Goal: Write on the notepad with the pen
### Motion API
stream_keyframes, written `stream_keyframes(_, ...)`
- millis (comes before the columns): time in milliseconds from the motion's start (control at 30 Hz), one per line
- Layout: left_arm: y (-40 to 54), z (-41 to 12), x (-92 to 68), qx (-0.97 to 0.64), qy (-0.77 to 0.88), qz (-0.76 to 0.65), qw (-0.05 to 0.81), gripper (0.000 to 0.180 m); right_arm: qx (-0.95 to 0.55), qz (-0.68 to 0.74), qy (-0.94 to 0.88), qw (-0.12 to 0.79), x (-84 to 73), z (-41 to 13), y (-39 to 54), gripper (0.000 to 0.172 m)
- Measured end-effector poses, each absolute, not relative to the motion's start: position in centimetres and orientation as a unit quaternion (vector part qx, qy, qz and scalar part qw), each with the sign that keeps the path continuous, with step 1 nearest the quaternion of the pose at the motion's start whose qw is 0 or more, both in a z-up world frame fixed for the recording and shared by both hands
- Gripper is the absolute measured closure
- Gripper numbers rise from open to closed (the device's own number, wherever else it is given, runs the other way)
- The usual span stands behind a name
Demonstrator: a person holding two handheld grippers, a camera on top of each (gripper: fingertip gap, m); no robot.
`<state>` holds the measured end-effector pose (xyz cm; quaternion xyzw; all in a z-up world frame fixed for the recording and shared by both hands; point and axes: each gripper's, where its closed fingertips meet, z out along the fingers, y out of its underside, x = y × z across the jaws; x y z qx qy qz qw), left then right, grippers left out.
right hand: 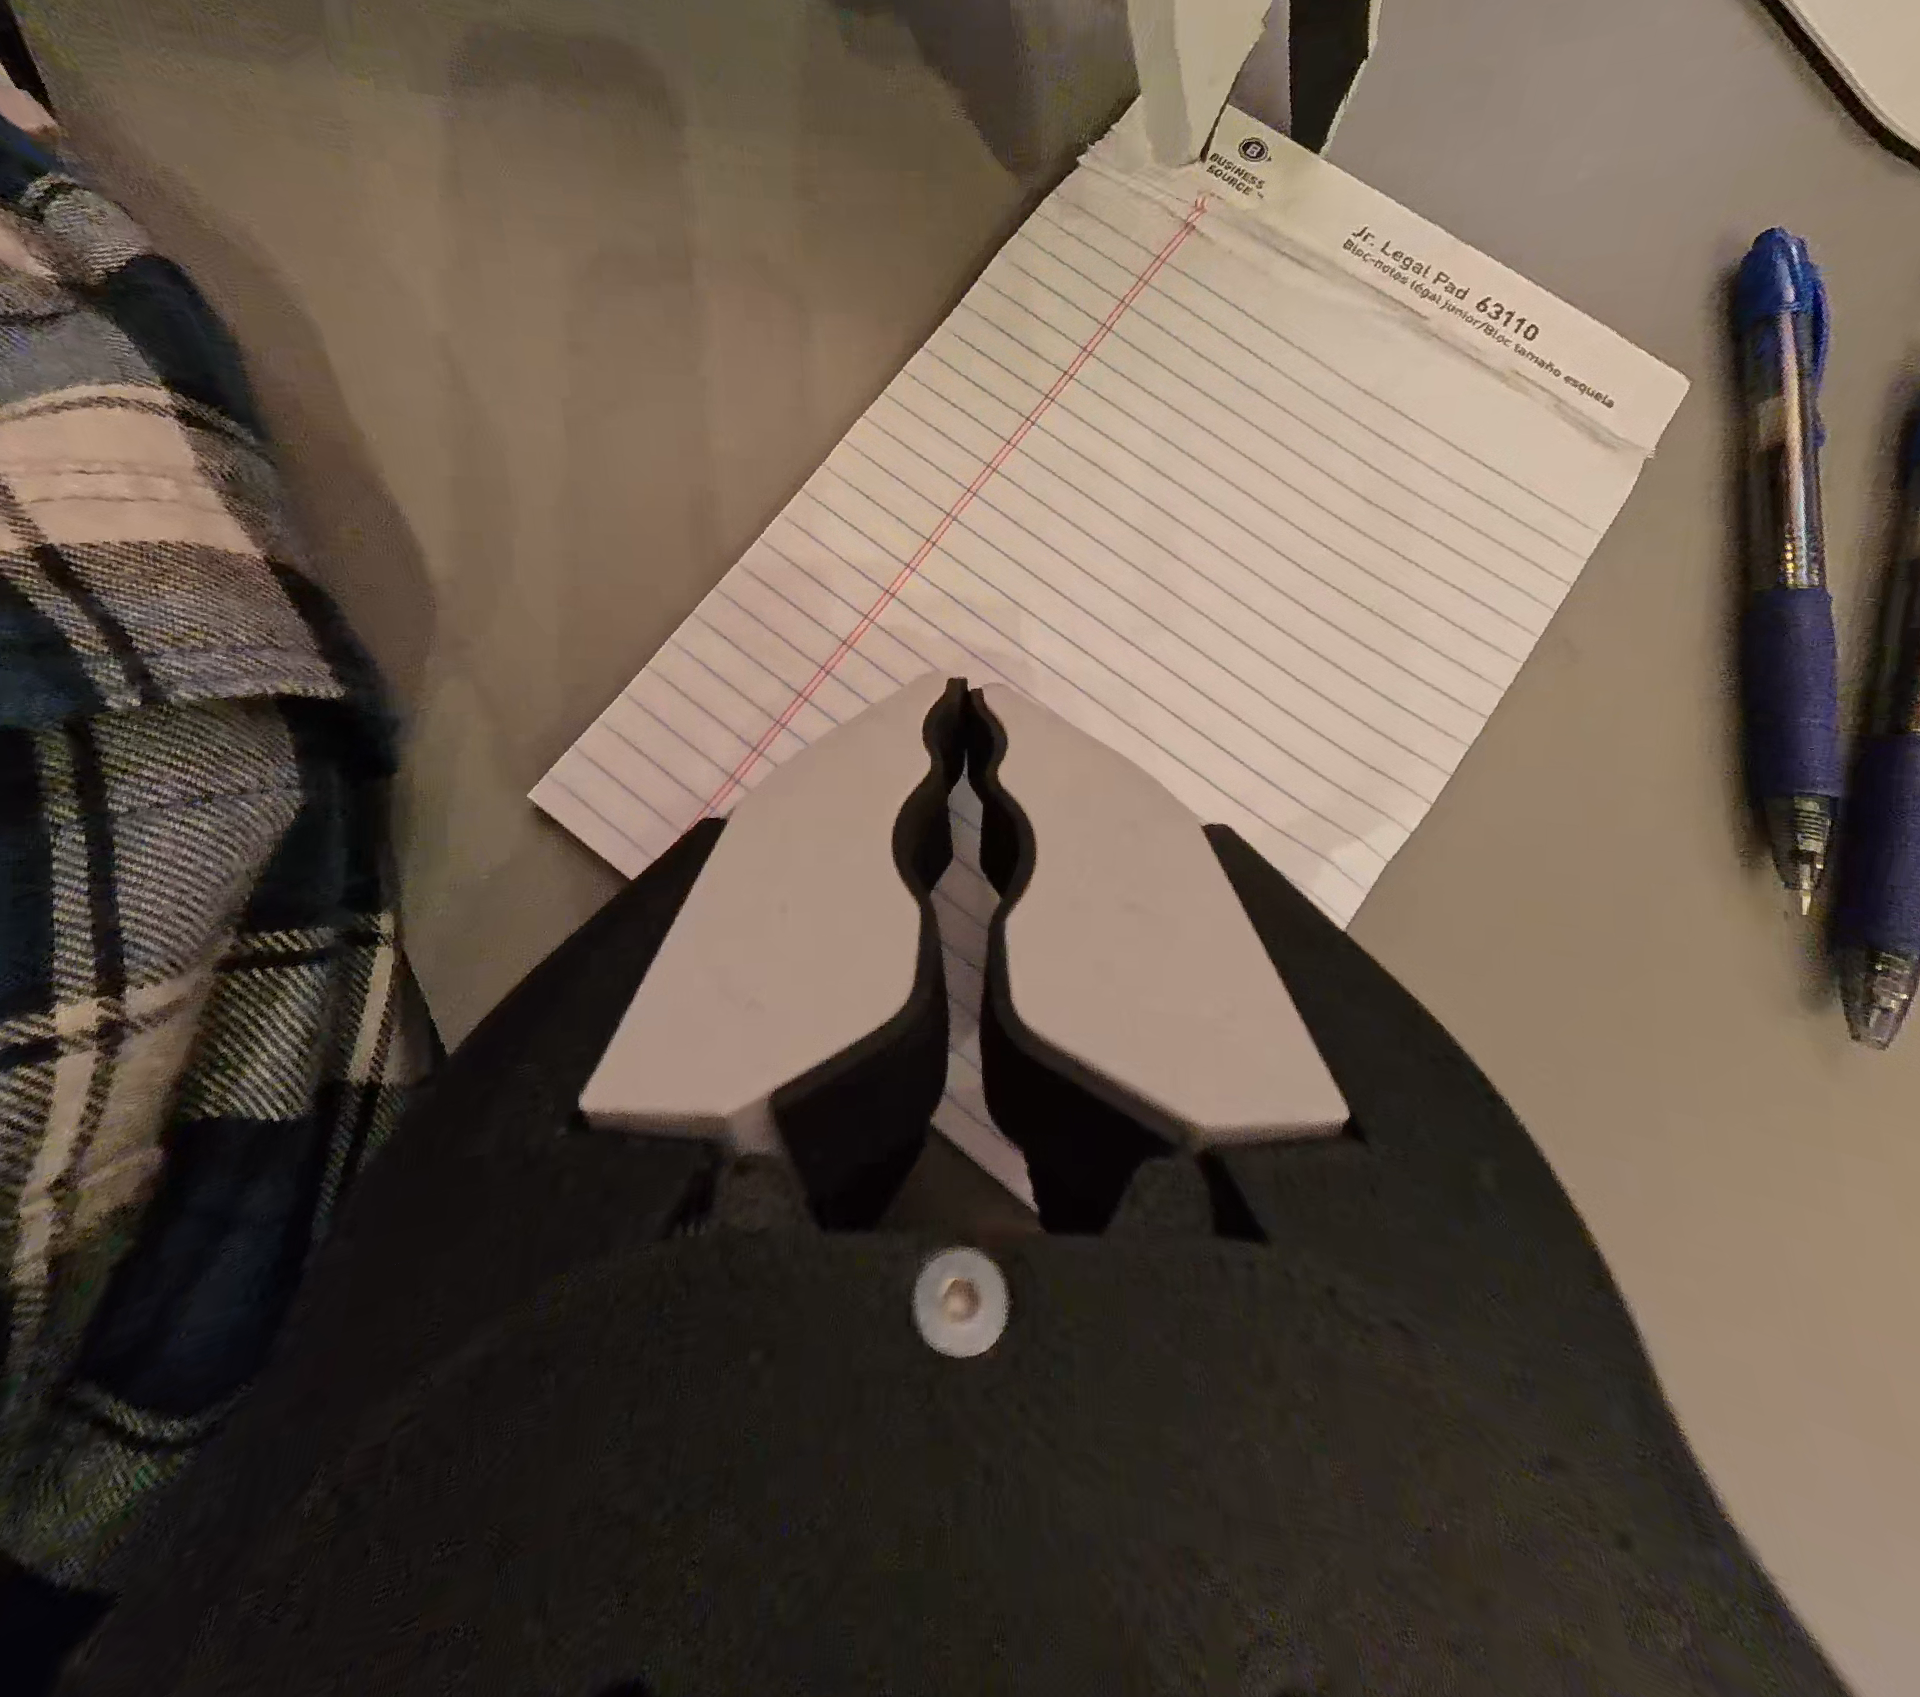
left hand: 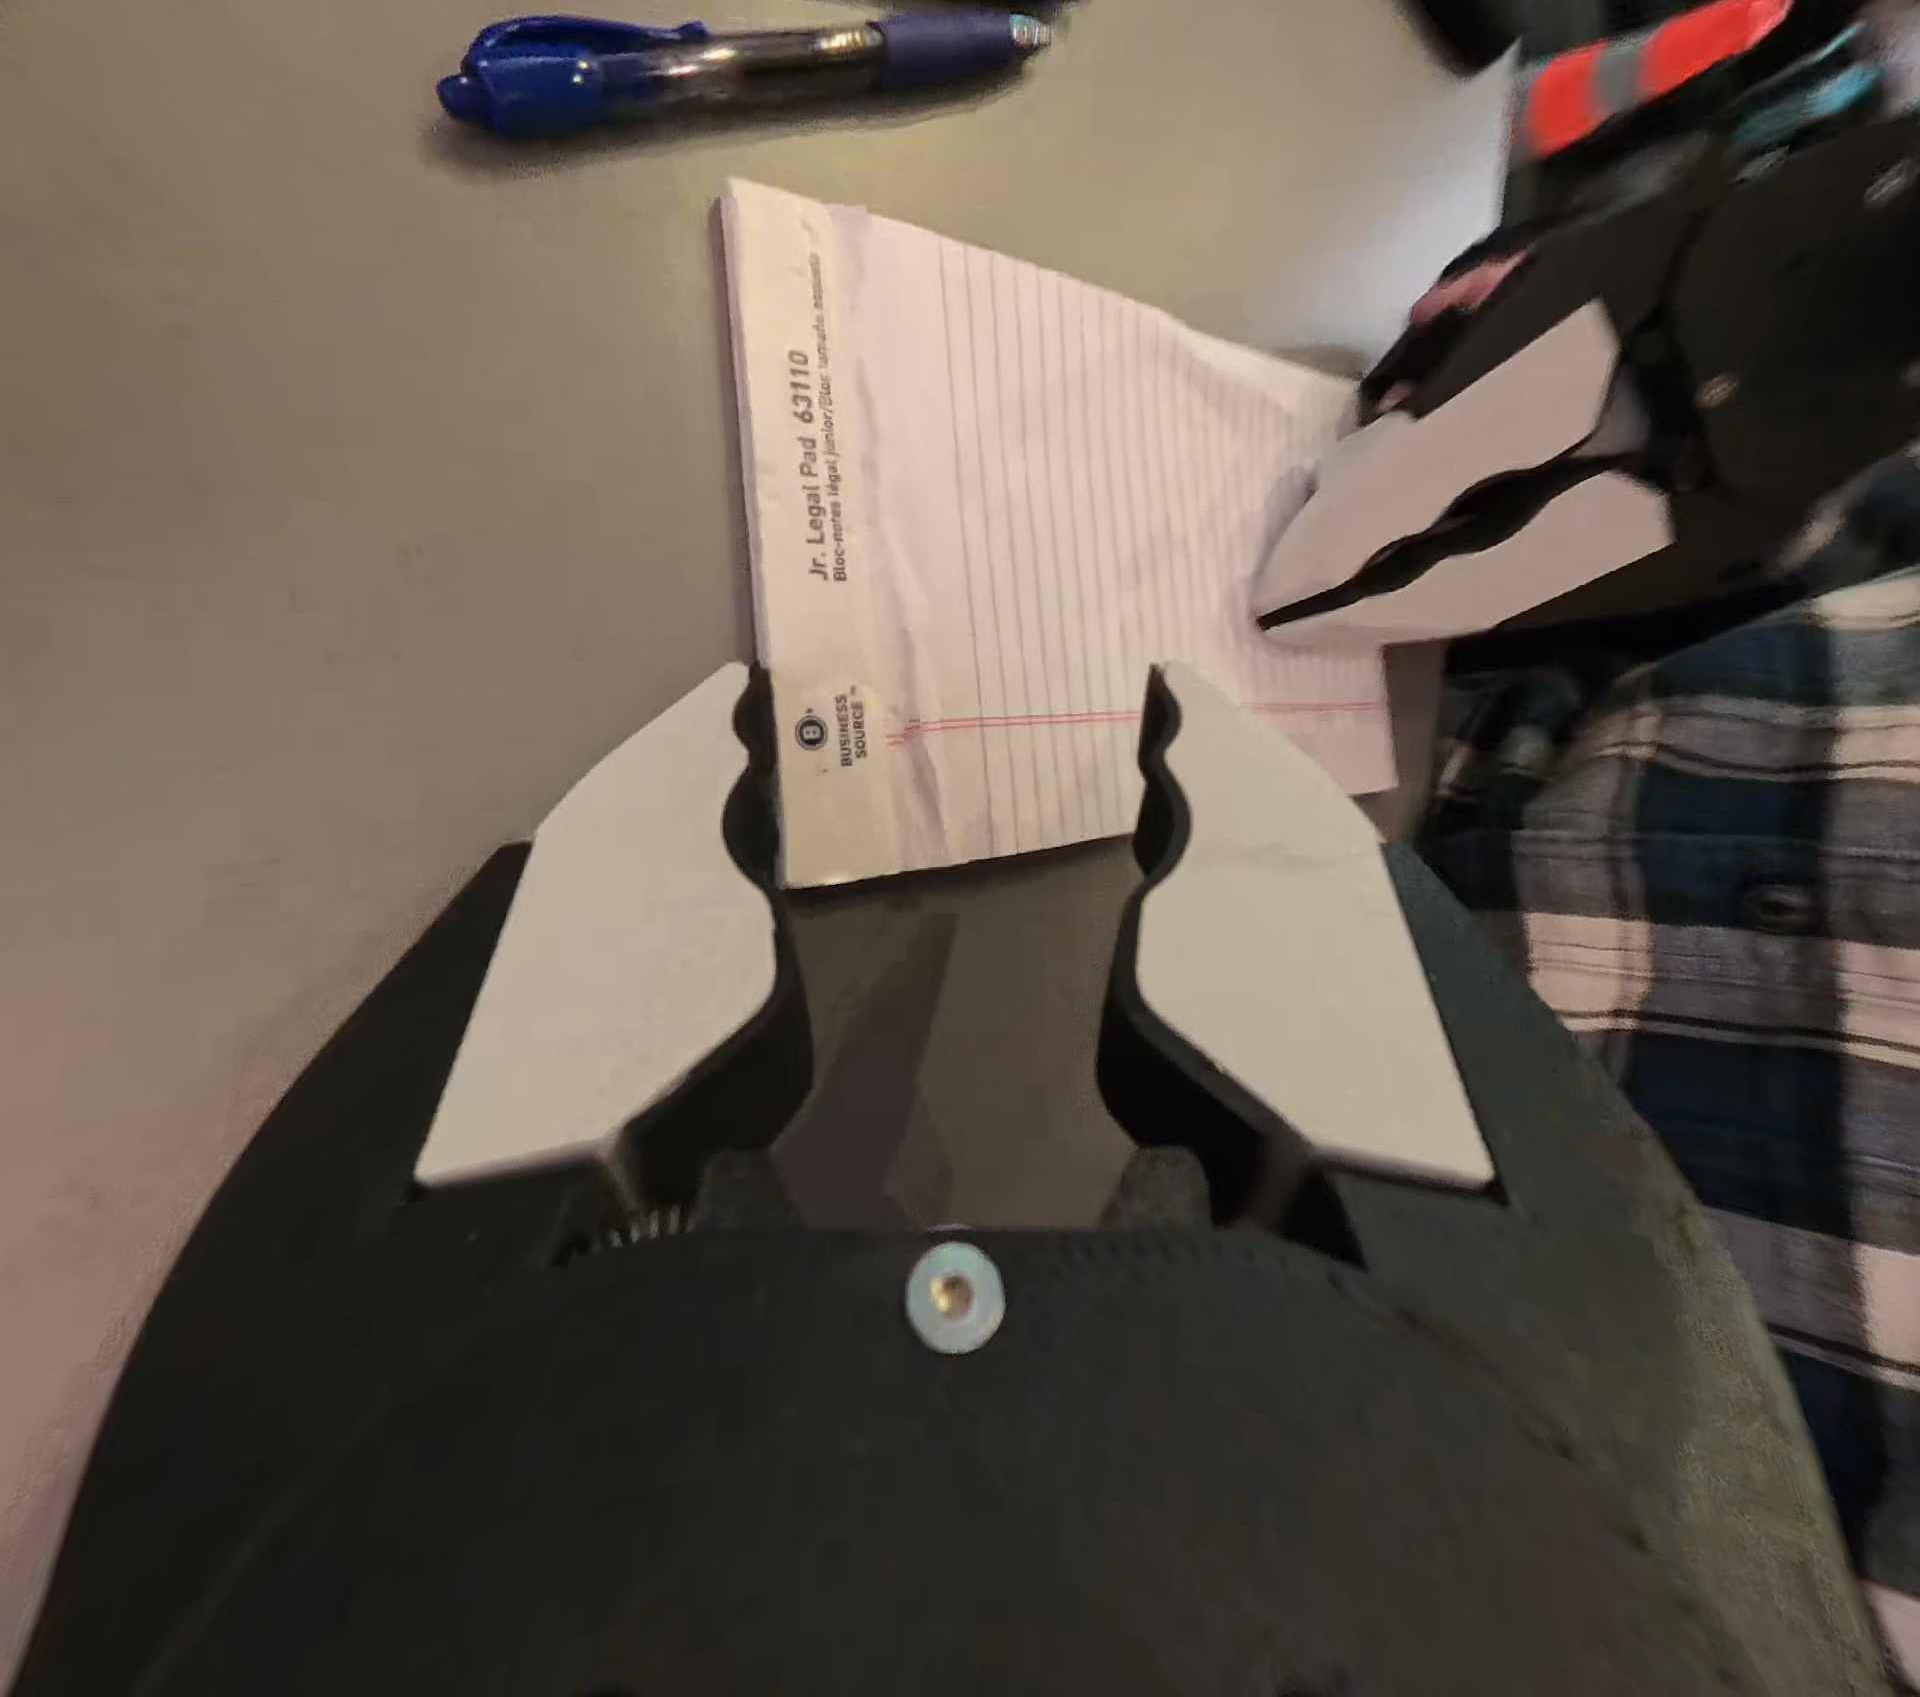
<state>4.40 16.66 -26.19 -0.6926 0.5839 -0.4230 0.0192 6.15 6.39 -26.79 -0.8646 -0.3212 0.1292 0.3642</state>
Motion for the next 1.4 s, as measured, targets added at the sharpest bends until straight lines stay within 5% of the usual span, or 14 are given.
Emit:
stream_keyframes(33, 16.8, -25.9, 4.4, -0.693, 0.562, -0.452, 0.007, 0.114, -0.864, 0.13, -0.322, 0.365, 6.2, -26.8, 6.4, 0.172)
stream_keyframes(133, 17.2, -25.1, 4.6, -0.688, 0.504, -0.522, -0.013, 0.117, -0.862, 0.132, -0.322, 0.369, 6.3, -26.7, 6.5, 0.172)
stream_keyframes(267, 17.8, -22.4, 5.0, -0.647, 0.429, -0.63, -0.018, 0.146, -0.861, 0.132, -0.321, 0.373, 6.4, -26.5, 6.6, 0.172)
stream_keyframes(333, 17.8, -23.2, 5.2, -0.655, 0.438, -0.616, -0.014, 0.137, -0.86, 0.132, -0.321, 0.374, 6.5, -26.5, 6.6, 0.172)
stream_keyframes(467, 17.0, -21.2, 5.8, -0.613, 0.428, -0.664, -0.02, 0.149, -0.857, 0.133, -0.321, 0.379, 6.5, -26.6, 6.7, 0.172)
stream_keyframes(533, 14.2, -21.8, 6.1, -0.598, 0.449, -0.659, -0.077, 0.147, -0.856, 0.134, -0.323, 0.381, 6.5, -26.4, 6.7, 0.172)
stream_keyframes(633, 12.9, -23.5, 7.2, -0.626, 0.497, -0.599, -0.052, 0.145, -0.856, 0.132, -0.321, 0.383, 6.6, -26.4, 6.6, 0.172)
stream_keyframes(800, 12.8, -23.7, 7.8, -0.629, 0.528, -0.571, -0.008, 0.173, -0.848, 0.154, -0.322, 0.391, 6.8, -25.9, 6.5, 0.172)
stream_keyframes(1000, 12.3, -21.6, 7.9, -0.586, 0.546, -0.598, 0.013, 0.174, -0.835, 0.206, -0.205, 0.467, 13.1, -19.6, 9.1, 0.122)
stream_keyframes(1133, 11.2, -20.0, 7.9, -0.539, 0.581, -0.61, 0.035, 0.174, -0.826, 0.299, -0.186, 0.44, 14.0, -19.1, 10.5, 0.115)
stream_keyframes(1200, 10.9, -19.5, 8.0, -0.524, 0.594, -0.608, 0.048, 0.174, -0.805, 0.376, -0.209, 0.408, 12.2, -19.0, 10.2, 0.129)
stream_keyframes(1267, 10.6, -19.5, 8.0, -0.517, 0.606, -0.603, 0.045, 0.174, -0.787, 0.419, -0.233, 0.388, 10.8, -18.8, 9.7, 0.165)
stream_keyframes(1400, 12.0, -17.7, 7.7, -0.498, 0.583, -0.638, 0.076, 0.161, -0.77, 0.444, -0.228, 0.398, 11.3, -16.9, 9.7, 0.168)
